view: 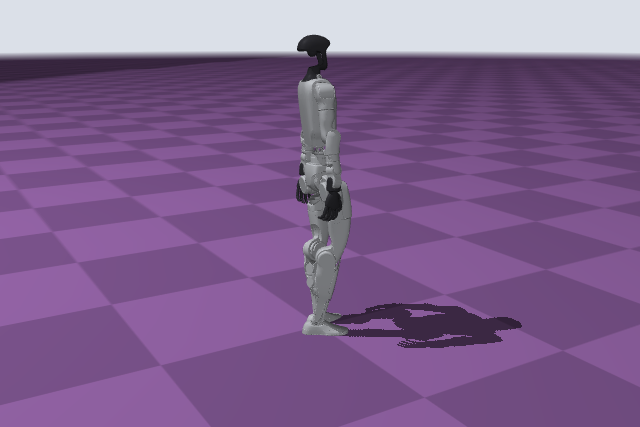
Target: In place motions
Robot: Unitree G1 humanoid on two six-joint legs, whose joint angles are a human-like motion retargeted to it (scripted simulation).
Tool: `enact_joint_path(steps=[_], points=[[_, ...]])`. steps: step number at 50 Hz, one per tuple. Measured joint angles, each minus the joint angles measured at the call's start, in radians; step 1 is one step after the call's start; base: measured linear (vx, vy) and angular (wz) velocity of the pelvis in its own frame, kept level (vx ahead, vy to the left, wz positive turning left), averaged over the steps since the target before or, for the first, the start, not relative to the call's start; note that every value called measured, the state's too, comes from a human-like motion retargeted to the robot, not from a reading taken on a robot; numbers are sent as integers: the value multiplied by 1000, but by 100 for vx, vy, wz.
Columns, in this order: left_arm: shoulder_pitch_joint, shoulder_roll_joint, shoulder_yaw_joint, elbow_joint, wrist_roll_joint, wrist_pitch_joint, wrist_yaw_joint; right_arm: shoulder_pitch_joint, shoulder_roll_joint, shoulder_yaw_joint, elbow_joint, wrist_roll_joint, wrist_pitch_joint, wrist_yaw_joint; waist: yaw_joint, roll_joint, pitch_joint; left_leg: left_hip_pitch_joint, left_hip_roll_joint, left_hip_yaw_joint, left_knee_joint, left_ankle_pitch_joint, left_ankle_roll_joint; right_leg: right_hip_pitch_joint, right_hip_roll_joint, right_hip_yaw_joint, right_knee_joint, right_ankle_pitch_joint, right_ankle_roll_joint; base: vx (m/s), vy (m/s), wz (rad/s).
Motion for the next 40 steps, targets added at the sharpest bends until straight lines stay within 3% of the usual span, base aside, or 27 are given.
enact_joint_path(steps=[5,20,29,35,40], points=[[-3,2,3,-7,-1,-1,-4,14,-7,-8,18,3,5,0,138,-6,-2,13,21,137,-4,-18,-7,5,20,143,6,-13,2,-1,3,-132],[-18,7,-6,-10,-7,-2,-16,9,2,-1,-81,-4,-8,19,-64,6,35,-14,0,-62,14,1,18,-56,-23,-22,79,8,10,-2,2,50],[-23,15,-3,-6,-10,-4,-19,-5,-12,20,-151,-11,-41,28,-57,9,62,-26,18,-29,3,11,18,-137,-19,78,193,42,45,-6,0,-22],[-19,27,-14,5,-2,2,-15,-1,-31,-7,-115,2,-44,59,-71,2,68,-16,9,-39,1,13,16,-118,-12,136,118,37,21,1,-3,9],[-22,25,-12,-2,5,7,-11,10,-32,-66,-47,69,-16,77,-25,-7,52,-5,3,-10,2,8,7,-72,-19,91,30,66,-1,4,-3,-3]])
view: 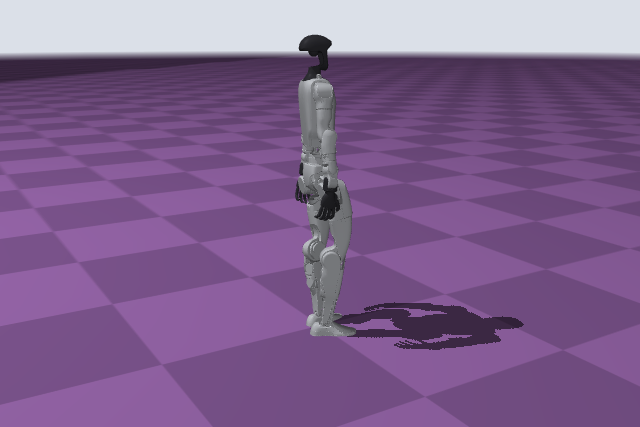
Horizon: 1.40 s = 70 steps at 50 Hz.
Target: In place motions
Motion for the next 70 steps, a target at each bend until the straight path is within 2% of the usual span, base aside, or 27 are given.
enact_joint_path(steps=[5,15,21,35,50,65,67,70], points=[[10,-12,3,-31,-28,-17,-12,2,4,-4,20,8,6,-6,-6,9,-1,6,8,3,2,-2,-7,38,10,-37,-64,18,-2,2,-2,2],[5,-12,-1,-19,-22,-7,20,-17,29,62,44,-105,3,-61,-32,8,-10,9,11,-12,6,-4,-18,53,21,-59,-92,21,-17,1,-6,8],[14,-7,1,-30,-12,-7,9,-29,31,83,47,-130,22,-38,-29,6,-12,11,18,2,7,-7,-25,53,30,-47,-94,16,-24,0,0,0],[20,-17,18,-25,-23,-2,15,-12,27,51,60,-34,17,-32,-16,11,-20,12,26,24,3,-9,-34,49,46,-22,-93,5,-36,0,0,0],[25,-38,6,-22,-15,-11,31,-3,37,82,10,-119,3,-103,-9,18,-26,14,31,46,1,-11,-40,50,61,1,-98,1,-47,0,0,-1],[55,-31,-4,-78,5,-4,74,13,20,56,64,-26,-20,-150,45,29,-38,21,62,98,11,-29,-61,42,70,62,-85,-11,-49,0,-1,-8],[70,-30,0,-96,11,-2,93,2,18,63,78,3,-25,-159,-4,28,-31,4,64,49,52,-44,-63,32,59,7,-77,-9,-56,-1,-2,93],[95,-36,25,-108,-1,-15,137,-24,26,96,87,42,-32,-179,4,17,-16,-49,69,17,157,-57,-62,33,45,10,-71,-9,-60,-5,-2,11]])
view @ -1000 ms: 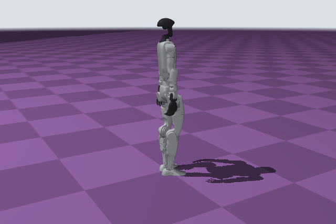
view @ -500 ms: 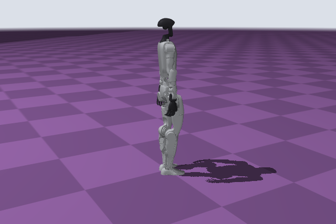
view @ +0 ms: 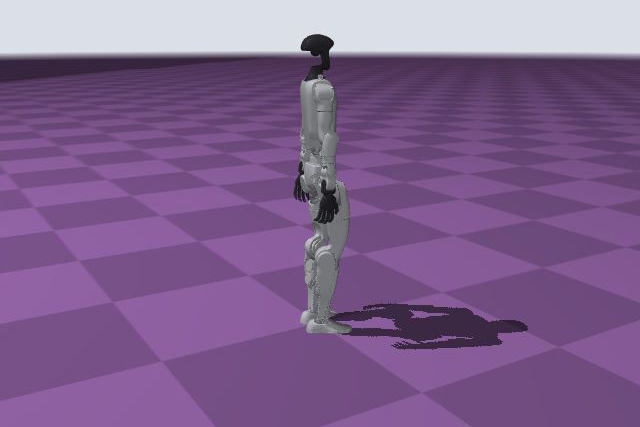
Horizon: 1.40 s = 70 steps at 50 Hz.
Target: In place motions
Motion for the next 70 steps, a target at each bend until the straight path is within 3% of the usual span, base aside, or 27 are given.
enact_joint_path(steps=[2,5,8,12,17,23,25,27,28,30,33,37,40,44,48,50,51,53,55,57,60,62,66,70], points=[[15,-3,15,3,-21,-11,23,-22,13,28,-10,15,-7,-3,5,-18,18,-29,13,33,93,56,-12,6,-18,6,-1,3,0,-10,-2,26],[13,-1,39,16,-47,-11,16,-68,34,59,-55,14,-9,28,-42,-57,49,-178,38,-17,364,241,-49,16,-69,-56,-17,4,2,-24,-6,113],[17,6,52,27,-63,-13,-22,-107,42,80,-122,-6,-32,78,-35,-98,86,-371,29,-54,623,415,-3,31,-99,-81,-39,11,-1,-21,-7,75],[30,8,82,68,-58,-1,-118,-153,41,89,-175,-60,-32,103,-15,-106,108,-531,114,-1,869,311,99,26,-99,-115,-35,11,-17,-7,-2,34],[72,-5,115,112,-85,-2,-148,-155,42,102,-202,-67,-54,82,-9,-116,113,-558,34,-63,884,272,54,38,-115,-101,-31,9,-15,5,3,-3],[82,7,109,157,-83,8,-98,-81,45,34,-165,-96,-46,57,1,-92,80,-255,-20,-93,451,314,-4,60,-88,-87,-10,-20,6,19,3,-24],[72,15,102,160,-88,6,-74,-45,39,6,-133,-98,-41,45,16,-75,75,-112,-42,-94,245,175,-3,61,-61,-63,29,-48,8,29,4,-82],[58,15,97,147,-96,0,-37,-9,21,-20,-94,-104,-35,46,32,-41,79,23,-20,-36,78,-4,3,49,-26,-28,113,-87,13,30,5,-83],[54,12,94,134,-104,-5,-23,11,8,-30,-77,-110,-28,50,19,-20,73,65,-7,-6,-4,-16,23,32,-7,-24,165,-94,17,28,8,9],[25,8,84,107,-127,-6,-11,44,-21,-40,-49,-115,-4,53,-86,20,66,92,10,-72,-96,19,17,-41,2,-107,313,2,21,11,10,62],[-98,22,77,45,-135,8,-17,34,-44,-88,-10,-65,22,35,-48,21,137,69,35,-49,-98,43,21,-241,-56,-11,693,204,104,-29,11,-67],[-196,68,-6,-48,-142,-6,-61,73,-76,-110,39,17,10,36,-69,28,156,57,35,-30,-109,51,41,-429,-107,-17,1020,152,69,-4,7,13],[-220,82,-7,-96,-75,2,-57,95,-83,-124,102,20,36,12,-92,34,140,48,41,-44,-107,54,42,-496,-87,5,1094,109,84,8,1,23],[-223,72,-44,-113,-77,-30,-29,117,-81,-144,131,55,40,-12,-65,29,128,65,32,-38,-111,49,40,-405,-69,-6,948,110,98,11,-1,6],[-170,43,-35,-92,-56,-28,-37,109,-69,-121,120,66,40,-9,-47,14,109,83,11,-36,-80,17,31,-183,-28,-8,580,142,99,15,0,7],[-125,27,-24,-66,-56,-35,-28,88,-58,-94,111,64,40,-14,-34,2,101,80,0,-45,-34,0,26,-54,-7,-8,375,32,107,14,-3,3],[-99,22,-15,-47,-60,-41,-23,73,-50,-72,104,62,42,-16,-22,-7,101,76,-4,-35,3,6,22,2,-18,-60,291,-38,80,11,-8,-18],[-54,18,12,-5,-65,-46,-11,33,-31,-25,86,52,51,-9,-2,-34,89,40,-3,15,117,77,8,57,-41,-104,160,-104,29,0,-9,-13],[-38,18,45,35,-67,-42,12,-29,-7,-7,42,31,63,20,9,-76,68,-121,29,53,361,250,-8,55,-102,-114,88,-87,48,-33,-13,53],[-39,22,62,75,-106,-60,50,-91,13,1,-38,14,53,47,14,-88,99,-315,40,-16,593,392,24,31,-103,-112,74,-70,43,-45,-17,101],[-27,42,75,140,-167,-80,27,-188,12,70,-152,-2,27,104,-3,-110,164,-470,82,-27,831,299,97,43,-118,-143,73,-51,25,-24,-7,53],[-13,47,100,171,-141,-35,-3,-231,12,94,-246,-55,17,124,16,-124,190,-540,120,2,949,236,123,57,-110,-121,58,-40,0,-9,3,-43],[53,42,140,171,-100,1,-8,-246,37,92,-368,-103,-44,75,19,-139,169,-612,98,-11,1033,184,120,67,-127,-117,21,-13,-3,5,2,-18],[58,40,145,171,-108,6,-18,-237,48,79,-409,-69,-113,49,21,-128,155,-532,88,-14,952,186,110,75,-122,-137,-5,-4,2,0,0,0]])
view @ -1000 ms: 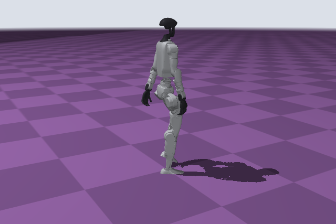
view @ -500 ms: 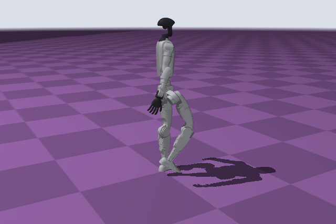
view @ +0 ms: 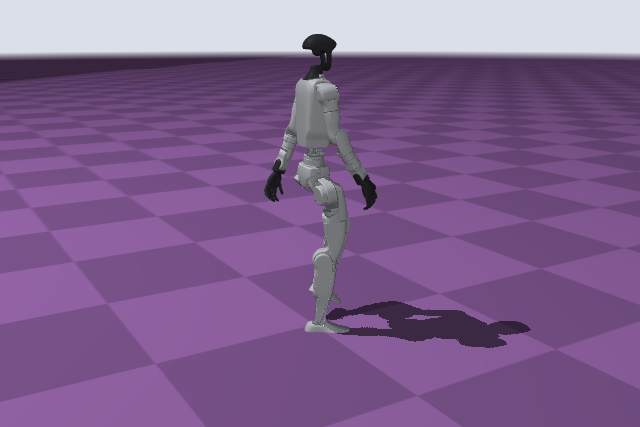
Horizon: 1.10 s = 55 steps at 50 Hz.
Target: In place motions
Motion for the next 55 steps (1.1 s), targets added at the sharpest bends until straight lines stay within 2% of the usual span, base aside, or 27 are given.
enact_joint_path(steps=[5,7,8,10,12,13,15,18,20,22,24,27,31,32,33,35,36,38,40,43,45,47,49,52,55], points=[[-33,0,-28,0,-8,-5,17,97,13,-52,98,14,29,-2,3,22,-45,320,-120,-66,-461,86,-72,-5,20,23,44,-40,19,16,2,-23],[-53,-1,-37,-17,-11,-14,27,138,2,-66,177,19,57,19,23,58,-47,487,-131,-57,-719,1,-98,-12,65,55,103,-75,21,21,2,-80],[-63,-3,-45,-29,-13,-20,32,160,-8,-75,218,15,74,32,23,76,-47,555,-130,-56,-812,-118,-97,-18,89,65,140,-91,23,26,4,-18],[-83,-9,-71,-54,-20,-28,38,208,-38,-98,301,-19,117,57,-33,105,-66,661,-88,43,-961,-240,-76,-44,108,18,227,-70,38,26,8,61],[-139,-12,-80,-68,-29,-19,22,235,-66,-108,368,-68,176,65,-69,146,-86,634,-78,-19,-1037,-193,-81,-166,103,-6,422,101,73,-7,10,-4],[-190,-8,-81,-76,-30,-10,10,230,-74,-120,398,-80,205,57,-55,148,-67,612,-69,-29,-1041,-178,-86,-262,59,22,589,175,110,-36,9,-55],[-258,-5,-100,-112,-36,-11,-1,233,-87,-146,457,-64,228,11,-66,140,-8,618,-63,-47,-1053,-159,-86,-403,60,117,823,235,140,-40,9,-3],[-343,32,-179,-196,-68,-11,-49,242,-118,-144,547,-9,227,-16,-118,154,34,599,-43,-25,-1061,-143,-77,-584,6,119,1123,144,125,-27,6,34],[-353,45,-177,-245,-28,-11,-60,278,-125,-140,554,-9,253,-13,-172,165,27,581,-30,-41,-1057,-139,-77,-662,-6,113,1230,121,116,4,-2,44],[-343,41,-181,-275,10,-24,-31,329,-125,-170,554,-7,258,-30,-177,184,-11,560,-20,-53,-1058,-137,-77,-714,18,137,1262,113,133,16,-5,-1],[-341,39,-211,-289,16,-40,-12,362,-121,-200,554,26,245,-37,-145,179,-24,569,-24,-43,-1066,-135,-77,-697,30,156,1236,117,138,9,-5,-26],[-331,33,-222,-286,17,-46,-17,369,-114,-211,554,73,231,-37,-119,154,-18,609,-40,-20,-1074,-143,-84,-564,33,159,1083,132,125,7,-3,-30],[-260,-9,-184,-245,21,-52,-13,345,-103,-189,552,92,223,-49,-96,150,-54,627,-47,-15,-1042,-182,-97,-291,94,164,645,186,120,18,-5,-9],[-237,-19,-175,-232,17,-56,-10,333,-99,-177,548,93,219,-53,-99,145,-60,628,-52,-25,-1022,-196,-100,-213,106,159,516,169,124,14,-8,42],[-213,-27,-164,-219,13,-61,-6,318,-93,-163,539,92,215,-58,-100,138,-62,628,-59,-38,-995,-209,-103,-136,126,162,396,73,133,15,-8,14],[-157,-35,-139,-191,9,-72,9,288,-79,-123,513,86,208,-65,-68,115,-64,633,-61,-14,-913,-220,-116,-5,99,8,212,-97,52,17,-12,-40],[-131,-32,-124,-174,14,-71,17,268,-71,-104,498,79,209,-56,-44,98,-81,603,-59,24,-830,-170,-115,14,79,7,164,-105,47,9,-16,-52],[-103,-30,-99,-140,19,-63,34,208,-53,-86,453,60,218,-24,-18,55,-98,458,-44,53,-587,6,-105,-4,30,27,129,-100,58,-19,-15,12],[-108,-29,-83,-107,-16,-58,65,134,-36,-84,370,40,214,9,15,29,-57,241,-27,10,-280,140,-32,-33,-1,48,139,-89,66,-49,-15,45],[-112,-18,-51,-76,-84,-62,27,1,-46,-33,246,20,184,62,11,18,49,13,89,0,120,37,19,-16,7,31,128,-64,39,-40,-7,21],[-95,-21,-25,-61,-61,-43,-19,-53,-52,-20,177,-13,168,68,42,1,78,-126,138,22,310,-5,56,-8,8,57,113,-51,19,-12,-4,-42],[-59,-25,-6,-47,-22,-36,-30,-69,-47,-27,130,-40,163,48,58,1,56,-256,137,17,420,-38,72,-22,9,50,100,-39,7,10,-5,-24],[-9,-26,-8,-23,-4,-42,-42,-71,-42,-24,82,-33,144,22,82,-17,20,-360,119,35,478,-55,61,-43,1,50,89,-29,-13,20,-2,-33],[25,-21,-6,0,7,-25,-60,-78,-37,-12,30,9,108,34,97,-31,16,-336,149,79,442,-70,49,-41,-6,42,82,-22,-25,5,-1,-28],[30,-19,1,0,5,4,-60,-76,-18,-20,14,18,76,57,78,-6,36,-170,177,87,315,-73,47,-7,21,40,65,-19,-20,1,2,5]])
